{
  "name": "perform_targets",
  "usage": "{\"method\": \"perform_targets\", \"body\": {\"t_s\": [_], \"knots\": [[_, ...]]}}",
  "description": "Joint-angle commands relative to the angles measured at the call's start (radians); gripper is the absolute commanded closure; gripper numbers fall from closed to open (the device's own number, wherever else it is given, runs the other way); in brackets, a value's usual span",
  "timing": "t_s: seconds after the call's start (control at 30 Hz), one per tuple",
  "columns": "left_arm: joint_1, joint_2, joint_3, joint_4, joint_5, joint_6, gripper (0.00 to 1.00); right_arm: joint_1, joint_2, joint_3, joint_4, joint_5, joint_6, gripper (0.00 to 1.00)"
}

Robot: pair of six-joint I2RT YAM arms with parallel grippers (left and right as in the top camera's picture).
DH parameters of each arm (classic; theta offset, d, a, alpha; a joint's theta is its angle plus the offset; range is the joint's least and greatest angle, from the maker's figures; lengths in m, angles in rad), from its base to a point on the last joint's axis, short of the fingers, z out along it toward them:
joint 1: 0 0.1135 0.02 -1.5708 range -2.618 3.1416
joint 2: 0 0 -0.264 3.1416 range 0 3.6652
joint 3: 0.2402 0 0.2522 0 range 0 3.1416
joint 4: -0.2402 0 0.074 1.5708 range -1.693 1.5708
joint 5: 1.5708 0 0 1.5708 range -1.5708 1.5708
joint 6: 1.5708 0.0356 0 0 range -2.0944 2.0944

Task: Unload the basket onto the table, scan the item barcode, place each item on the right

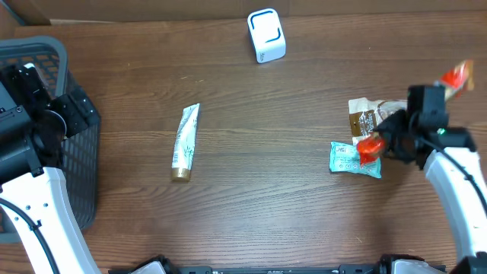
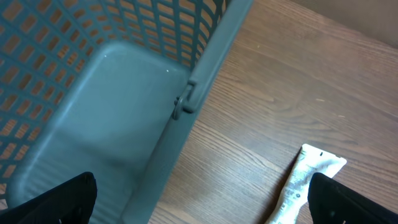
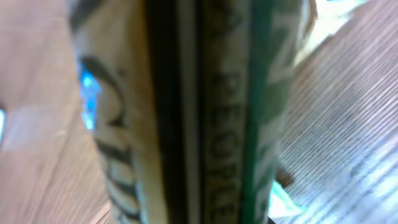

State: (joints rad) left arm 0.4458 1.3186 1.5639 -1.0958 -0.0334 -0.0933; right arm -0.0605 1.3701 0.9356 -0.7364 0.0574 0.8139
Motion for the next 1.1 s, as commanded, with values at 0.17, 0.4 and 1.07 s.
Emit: {"method": "perform_targets", "body": {"t_s": [0.17,0.4,1.07], "knots": [[0.003,0.002,0.005,0.0,0.008,0.027,0.0,-0.009,-0.018,-0.091,0.105,0.029,-0.018,0.57],[0.003,0.002,0.005,0.0,0.008,0.027,0.0,-0.009,-0.018,0.002,0.052,-0.121,-0.278,0.15],[0.003,0.002,0.005,0.0,0.008,0.027,0.01,0.478,0.305,0.485,0.169,-0.4,-0.447,0.17]]}}
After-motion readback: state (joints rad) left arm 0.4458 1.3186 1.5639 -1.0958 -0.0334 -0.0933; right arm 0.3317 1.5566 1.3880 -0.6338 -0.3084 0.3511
